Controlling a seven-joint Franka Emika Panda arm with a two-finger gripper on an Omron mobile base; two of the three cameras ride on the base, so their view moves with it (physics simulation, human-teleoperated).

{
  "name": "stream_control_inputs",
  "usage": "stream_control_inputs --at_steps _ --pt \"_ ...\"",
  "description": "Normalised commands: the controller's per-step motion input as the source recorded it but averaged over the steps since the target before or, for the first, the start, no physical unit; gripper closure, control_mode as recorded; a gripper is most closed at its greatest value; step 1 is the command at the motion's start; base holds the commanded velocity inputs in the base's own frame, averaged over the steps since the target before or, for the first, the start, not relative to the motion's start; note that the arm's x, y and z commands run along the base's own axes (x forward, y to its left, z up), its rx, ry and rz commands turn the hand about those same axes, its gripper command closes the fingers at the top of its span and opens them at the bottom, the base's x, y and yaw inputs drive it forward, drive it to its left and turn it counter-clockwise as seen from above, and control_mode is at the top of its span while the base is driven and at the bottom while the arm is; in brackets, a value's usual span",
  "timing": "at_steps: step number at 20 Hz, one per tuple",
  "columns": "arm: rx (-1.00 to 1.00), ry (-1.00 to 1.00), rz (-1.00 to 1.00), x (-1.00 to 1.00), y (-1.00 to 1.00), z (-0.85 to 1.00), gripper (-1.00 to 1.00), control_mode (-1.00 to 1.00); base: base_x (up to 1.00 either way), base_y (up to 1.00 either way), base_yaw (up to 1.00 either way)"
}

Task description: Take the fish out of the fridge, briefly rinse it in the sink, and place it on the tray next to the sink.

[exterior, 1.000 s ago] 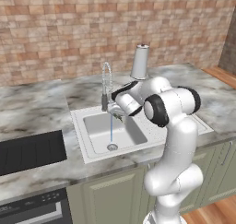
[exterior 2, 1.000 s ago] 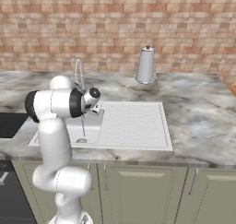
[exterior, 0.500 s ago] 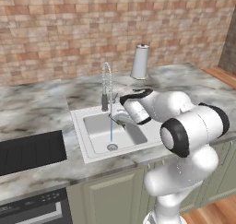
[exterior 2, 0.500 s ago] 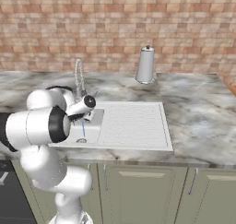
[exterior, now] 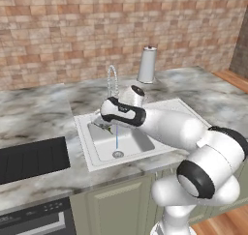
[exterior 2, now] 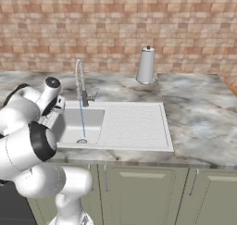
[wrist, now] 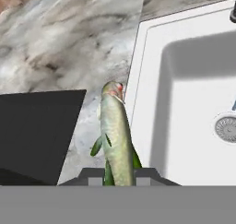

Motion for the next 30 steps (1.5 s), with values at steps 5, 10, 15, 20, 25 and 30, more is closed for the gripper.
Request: stream_control_inputs --at_steps 5,10,15,20,25,30 --pt "-0.32 0.05 0.25 -0.06 1.0 0.62 1.0 -1.0 0.0 0.0 0.0" --pt "-0.28 0.04 0.19 -0.01 1.0 -0.03 1.0 -1.0 0.0 0.0 0.0" --pt "-0.18 0.0 0.21 -0.28 0.84 -0.44 1.0 -1.0 0.0 0.0 0.0" --pt "-0.16 0.0 0.22 -0.15 0.7 -0.63 1.0 -1.0 0.0 0.0 0.0" --pt "-0.05 -0.07 0.11 -0.01 0.47 -0.24 1.0 -1.0 0.0 0.0 0.0" --pt "0.0 -0.13 0.0 0.15 0.38 0.0 1.0 -1.0 0.0 0.0 0.0"
